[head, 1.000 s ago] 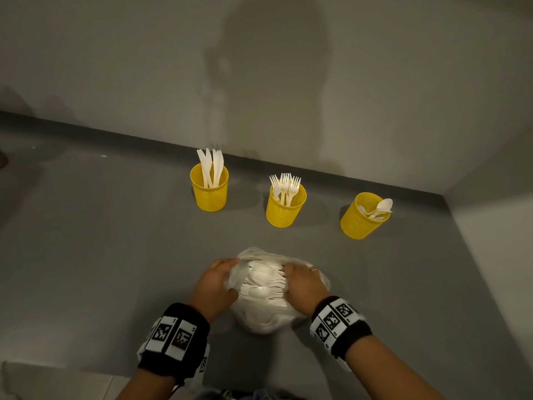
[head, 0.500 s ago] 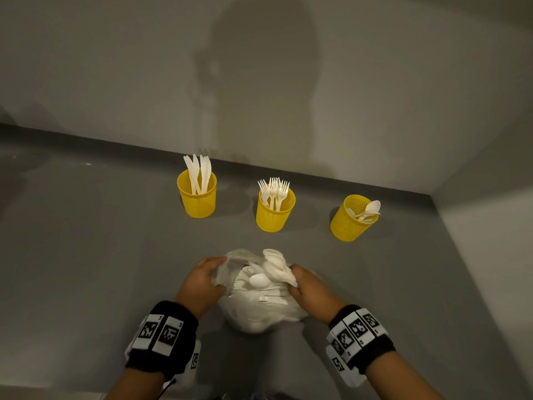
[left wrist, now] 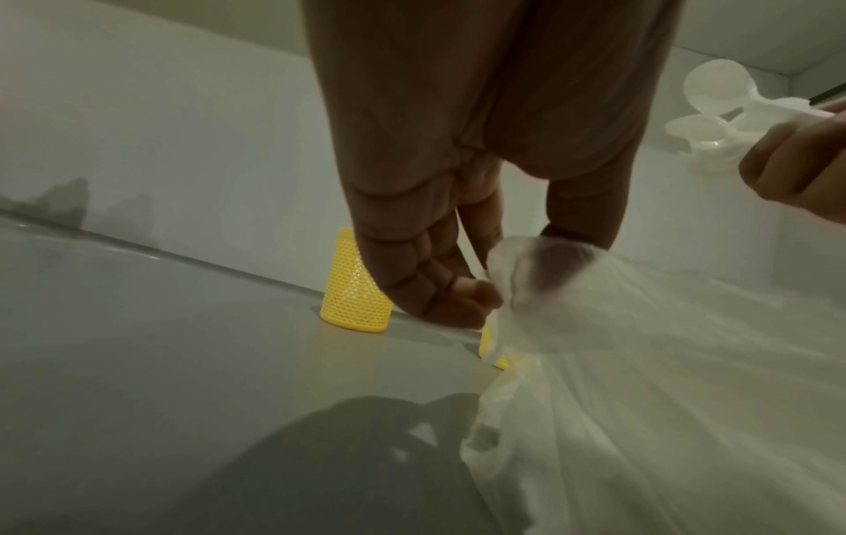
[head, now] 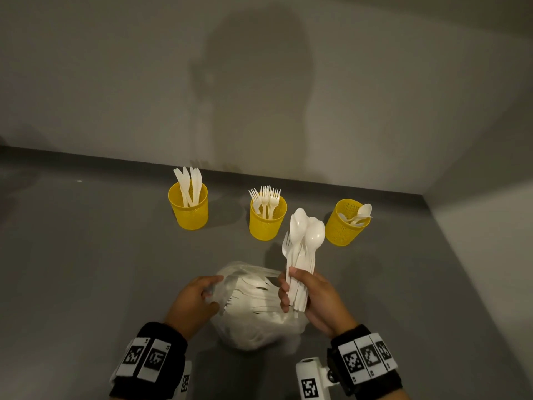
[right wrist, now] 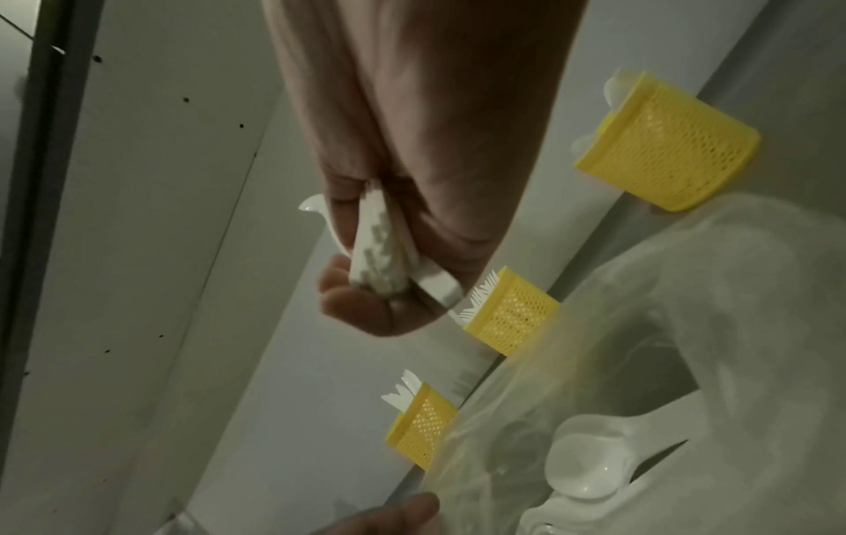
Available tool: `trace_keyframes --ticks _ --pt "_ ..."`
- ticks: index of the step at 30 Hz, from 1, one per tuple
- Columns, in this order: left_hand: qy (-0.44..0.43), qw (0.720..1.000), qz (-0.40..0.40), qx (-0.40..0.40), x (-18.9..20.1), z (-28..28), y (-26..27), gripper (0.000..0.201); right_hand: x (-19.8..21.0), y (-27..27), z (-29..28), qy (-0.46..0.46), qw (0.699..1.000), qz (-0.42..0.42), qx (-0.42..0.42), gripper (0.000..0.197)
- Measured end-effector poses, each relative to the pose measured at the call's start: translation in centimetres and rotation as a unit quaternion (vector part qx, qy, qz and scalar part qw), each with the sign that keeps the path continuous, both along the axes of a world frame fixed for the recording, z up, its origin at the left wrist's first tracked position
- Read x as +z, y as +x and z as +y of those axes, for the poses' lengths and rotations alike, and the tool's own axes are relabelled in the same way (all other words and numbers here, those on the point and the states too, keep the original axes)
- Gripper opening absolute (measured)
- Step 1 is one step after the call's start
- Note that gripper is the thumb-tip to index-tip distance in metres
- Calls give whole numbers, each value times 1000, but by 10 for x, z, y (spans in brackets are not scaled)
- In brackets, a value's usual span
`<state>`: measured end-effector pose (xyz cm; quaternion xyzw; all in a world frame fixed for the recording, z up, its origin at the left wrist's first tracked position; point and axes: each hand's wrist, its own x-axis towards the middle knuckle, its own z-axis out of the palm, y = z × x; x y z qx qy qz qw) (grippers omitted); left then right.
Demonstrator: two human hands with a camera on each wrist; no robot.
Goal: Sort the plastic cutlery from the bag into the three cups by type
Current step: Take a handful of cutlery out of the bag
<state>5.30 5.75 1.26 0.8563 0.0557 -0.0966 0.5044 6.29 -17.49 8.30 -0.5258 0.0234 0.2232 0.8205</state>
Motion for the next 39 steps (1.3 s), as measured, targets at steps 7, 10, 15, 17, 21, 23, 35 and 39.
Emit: trace_keyframes --ticks 7,10,15,17,21,23,35,39 --pt "-3 999 -24 22 -5 -2 3 49 -7 3 0 -184 975 -87 -92 5" --pt "0 998 -49 31 -4 -4 1 53 -10 6 -9 -246 957 -110 -109 4" --pt "26 988 -126 80 20 -17 1 32 2 2 -16 -105 991 -42 -72 10" --pt "-31 988 -139 59 40 -34 5 25 4 0 -16 7 999 11 -44 15" --pt "-147 984 -98 -6 74 -75 19 19 4 1 -12 113 992 46 29 40" --pt "-196 978 -65 -28 85 -90 24 18 3 3 -9 129 989 39 54 49" --pt "-274 960 -22 52 98 -103 41 23 9 9 -5 -70 996 -63 4 21" --pt "-288 941 -40 173 107 -87 70 15 4 17 -13 -136 987 -62 -52 9"
